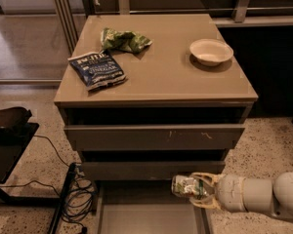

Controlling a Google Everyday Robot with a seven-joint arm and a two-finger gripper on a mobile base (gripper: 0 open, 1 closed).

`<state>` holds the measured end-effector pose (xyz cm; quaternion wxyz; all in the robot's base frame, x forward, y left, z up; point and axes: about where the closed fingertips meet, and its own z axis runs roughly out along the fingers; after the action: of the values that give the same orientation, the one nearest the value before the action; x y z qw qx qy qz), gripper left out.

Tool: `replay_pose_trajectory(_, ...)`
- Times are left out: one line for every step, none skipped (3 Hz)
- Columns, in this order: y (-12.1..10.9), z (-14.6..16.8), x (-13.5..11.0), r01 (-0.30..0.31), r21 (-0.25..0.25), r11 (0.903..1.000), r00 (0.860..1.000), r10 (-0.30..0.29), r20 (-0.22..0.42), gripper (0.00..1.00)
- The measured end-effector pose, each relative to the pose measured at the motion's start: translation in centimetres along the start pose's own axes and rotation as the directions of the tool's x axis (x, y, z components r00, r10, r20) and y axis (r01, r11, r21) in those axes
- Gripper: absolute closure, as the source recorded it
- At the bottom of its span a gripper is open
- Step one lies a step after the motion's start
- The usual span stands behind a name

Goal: Pick 7up can from bottom drawer and place on counter

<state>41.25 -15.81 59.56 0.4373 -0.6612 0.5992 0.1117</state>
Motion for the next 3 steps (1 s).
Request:
replay_pose_trajectory(-1.8,-3.7,-3.7,0.074,0.023,0.9970,0.997,-0.074,-0.004,1.00)
replay_pose_trajectory(-6.0,-7.1,-7.5,0.126,0.049,0.9908,0.992,-0.126,-0.012,1.00)
replay_pose_trajectory(-10.9,-10.7,-10.8,0.147,0.100,0.9841,0.989,-0.146,-0.017,1.00)
